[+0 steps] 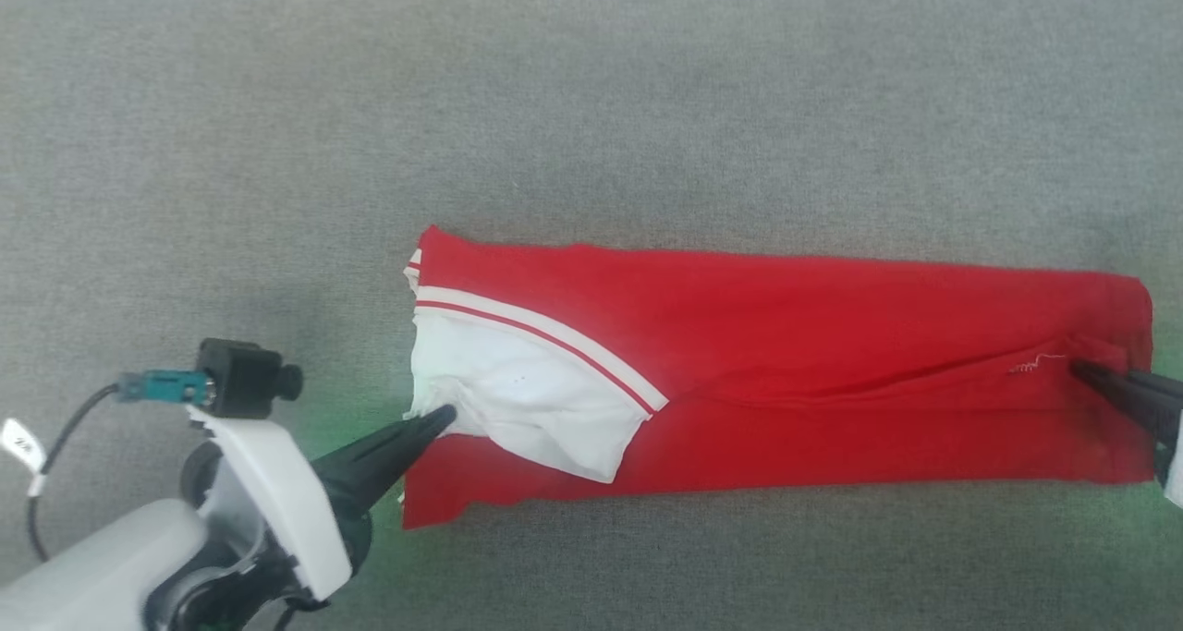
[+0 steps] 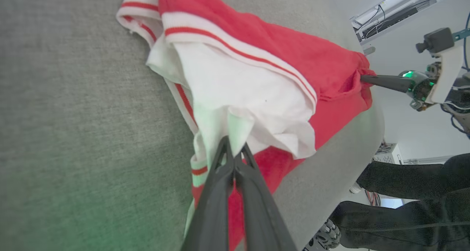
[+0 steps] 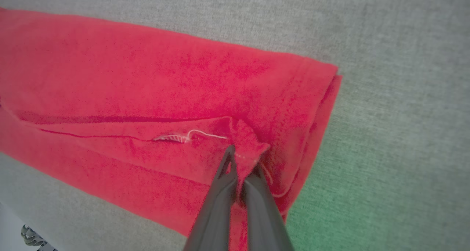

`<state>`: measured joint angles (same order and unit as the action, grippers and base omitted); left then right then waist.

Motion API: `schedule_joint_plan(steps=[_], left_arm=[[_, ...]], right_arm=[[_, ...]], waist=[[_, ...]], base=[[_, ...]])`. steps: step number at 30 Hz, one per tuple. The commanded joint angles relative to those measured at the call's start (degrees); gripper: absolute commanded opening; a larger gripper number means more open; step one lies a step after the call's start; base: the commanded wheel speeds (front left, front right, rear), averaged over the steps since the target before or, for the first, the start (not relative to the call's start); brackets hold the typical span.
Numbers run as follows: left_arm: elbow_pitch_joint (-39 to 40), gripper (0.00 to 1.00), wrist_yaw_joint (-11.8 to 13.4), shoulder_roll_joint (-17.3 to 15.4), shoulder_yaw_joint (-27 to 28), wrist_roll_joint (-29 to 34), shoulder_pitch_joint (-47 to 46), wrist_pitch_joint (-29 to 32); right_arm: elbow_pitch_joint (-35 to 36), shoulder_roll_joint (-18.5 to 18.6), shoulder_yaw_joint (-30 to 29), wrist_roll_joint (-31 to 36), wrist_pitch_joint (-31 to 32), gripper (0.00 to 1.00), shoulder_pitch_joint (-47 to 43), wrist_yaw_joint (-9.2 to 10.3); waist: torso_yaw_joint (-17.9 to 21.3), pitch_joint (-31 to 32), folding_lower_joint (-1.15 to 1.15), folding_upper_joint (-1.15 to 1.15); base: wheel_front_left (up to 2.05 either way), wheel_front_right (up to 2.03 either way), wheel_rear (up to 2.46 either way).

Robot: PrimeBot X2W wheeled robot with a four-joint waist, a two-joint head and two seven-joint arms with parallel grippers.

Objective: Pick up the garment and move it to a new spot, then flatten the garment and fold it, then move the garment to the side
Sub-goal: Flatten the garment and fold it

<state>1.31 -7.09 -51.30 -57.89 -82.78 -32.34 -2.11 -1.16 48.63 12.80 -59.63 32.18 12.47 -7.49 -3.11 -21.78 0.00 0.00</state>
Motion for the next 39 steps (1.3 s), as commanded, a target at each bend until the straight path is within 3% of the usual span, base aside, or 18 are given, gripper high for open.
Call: schedule_joint_plan(steps=[1, 8, 9, 10, 11, 13, 22, 28, 33, 39], left_arm=[[-1.4, 0.00, -0.3, 1.3, -0.2, -0.4, -0.6, 0.1], [-7.6, 0.00, -0.3, 4.8, -1.9, 1.4, -2.2, 0.0], [-8.4, 0.33, -0.4, 5.3, -2.2, 2.0, -2.3, -0.7], [-8.7, 0.49, -0.4, 5.6, -2.3, 2.2, -2.1, -1.3], [-8.8, 0.77, -0.4, 5.8, -2.2, 2.2, -1.7, -2.2], [-8.9, 1.00, -0.4, 5.9, -2.1, 2.4, -1.0, -3.7], [-8.9, 1.00, -0.4, 7.1, -0.7, 3.1, 2.6, -11.0], [-11.7, 1.00, -0.4, 10.6, 4.3, 5.0, 6.7, -13.1], [-14.3, 1.00, -0.4, 16.1, 14.1, 9.3, 11.4, -13.1], [-16.1, 1.00, -0.4, 22.1, 26.9, 20.3, 16.4, -13.1]], right_arm=[[-0.5, -0.7, 0.5, 0.7, -0.6, 0.00, 1.3, 0.01], [-2.6, -2.4, 2.8, 2.3, -2.2, 0.00, 3.8, 0.01], [-2.9, -2.6, 2.7, 2.1, -3.3, 0.45, 4.0, 0.01], [-3.0, -2.7, 2.6, 1.9, -3.7, 0.78, 3.8, 0.01], [-3.1, -2.6, 2.4, 1.6, -4.1, 1.00, 3.5, 0.01], [-3.1, -2.2, 1.9, 0.9, -4.2, 1.00, 2.6, 0.01], [-4.9, -1.1, -4.6, -3.2, -3.5, 1.00, -1.6, 0.01], [-9.4, -2.6, -7.7, -4.2, 0.9, 1.00, -3.8, 0.00], [-12.4, -3.8, -8.2, -2.0, 4.2, 1.00, -5.1, 0.00], [-15.1, -6.8, -10.6, 0.4, 7.7, 1.00, -5.4, 0.00]], waist=[[0.4, -0.7, 0.00, 0.00], [1.1, -1.2, 0.00, 0.00], [1.1, -0.7, 0.00, 0.00], [1.0, -0.3, 0.00, 0.00], [0.9, 0.1, 0.00, 0.00], [0.7, 0.9, 0.00, 0.00], [-2.2, 3.7, 0.00, 0.00], [-5.2, 5.4, 0.00, 0.00], [-7.7, 6.0, 0.00, 0.00], [-9.2, 6.4, 0.00, 0.00]], base=[[0.00, 0.00, 0.00], [0.00, 0.00, 0.00], [0.00, 0.00, 0.00], [0.00, 0.00, 0.00], [0.00, 0.00, 0.00], [0.00, 0.00, 0.00], [0.00, 0.00, 0.00], [0.00, 0.00, 0.00], [0.00, 0.00, 0.00], [0.00, 0.00, 0.00]])
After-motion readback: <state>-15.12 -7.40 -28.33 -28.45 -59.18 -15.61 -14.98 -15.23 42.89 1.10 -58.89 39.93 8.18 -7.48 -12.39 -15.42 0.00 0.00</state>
